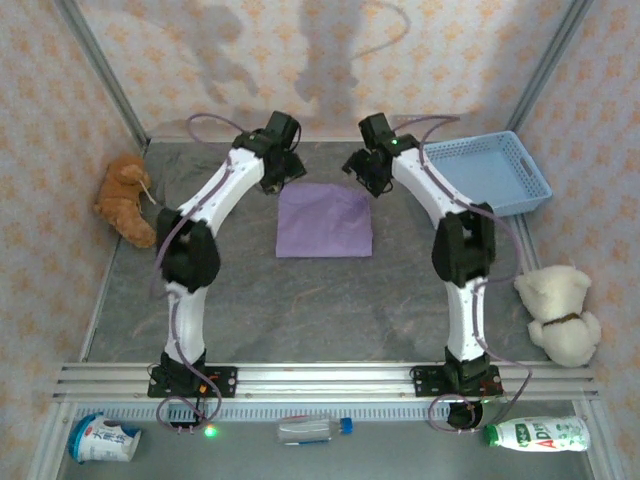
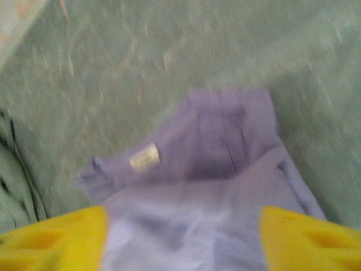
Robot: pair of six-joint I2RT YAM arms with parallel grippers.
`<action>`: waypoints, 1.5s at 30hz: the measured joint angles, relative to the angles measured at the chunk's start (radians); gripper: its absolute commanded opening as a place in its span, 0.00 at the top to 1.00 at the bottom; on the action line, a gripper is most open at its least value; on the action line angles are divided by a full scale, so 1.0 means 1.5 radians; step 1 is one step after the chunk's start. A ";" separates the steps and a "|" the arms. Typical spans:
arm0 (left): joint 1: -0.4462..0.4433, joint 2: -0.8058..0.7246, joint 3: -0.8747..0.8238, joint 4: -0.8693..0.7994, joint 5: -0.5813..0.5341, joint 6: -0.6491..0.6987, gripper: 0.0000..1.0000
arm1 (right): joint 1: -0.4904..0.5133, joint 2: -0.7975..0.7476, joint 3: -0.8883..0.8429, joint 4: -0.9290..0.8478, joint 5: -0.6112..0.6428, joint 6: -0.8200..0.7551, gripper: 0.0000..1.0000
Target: Fold and stack the mixed laundry pile
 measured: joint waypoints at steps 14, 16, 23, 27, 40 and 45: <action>0.020 -0.072 -0.131 0.021 0.094 0.038 0.60 | 0.003 0.001 -0.033 -0.032 -0.079 -0.114 0.70; 0.007 -0.110 -0.190 0.053 0.113 0.035 0.69 | 0.015 -0.012 -0.074 -0.019 -0.100 -0.116 0.73; -0.050 -0.089 -0.330 0.149 0.158 0.014 0.68 | 0.024 -0.009 -0.173 0.046 -0.138 -0.097 0.79; -0.055 -0.036 -0.366 0.163 0.159 0.008 0.66 | -0.004 0.011 -0.174 0.079 -0.112 -0.099 0.79; -0.053 0.069 -0.171 0.057 0.104 0.094 0.57 | 0.036 -0.156 -0.506 0.202 -0.093 -0.078 0.81; -0.054 0.174 0.041 -0.024 0.077 0.150 0.24 | 0.133 -0.210 -0.552 0.162 -0.096 -0.071 0.76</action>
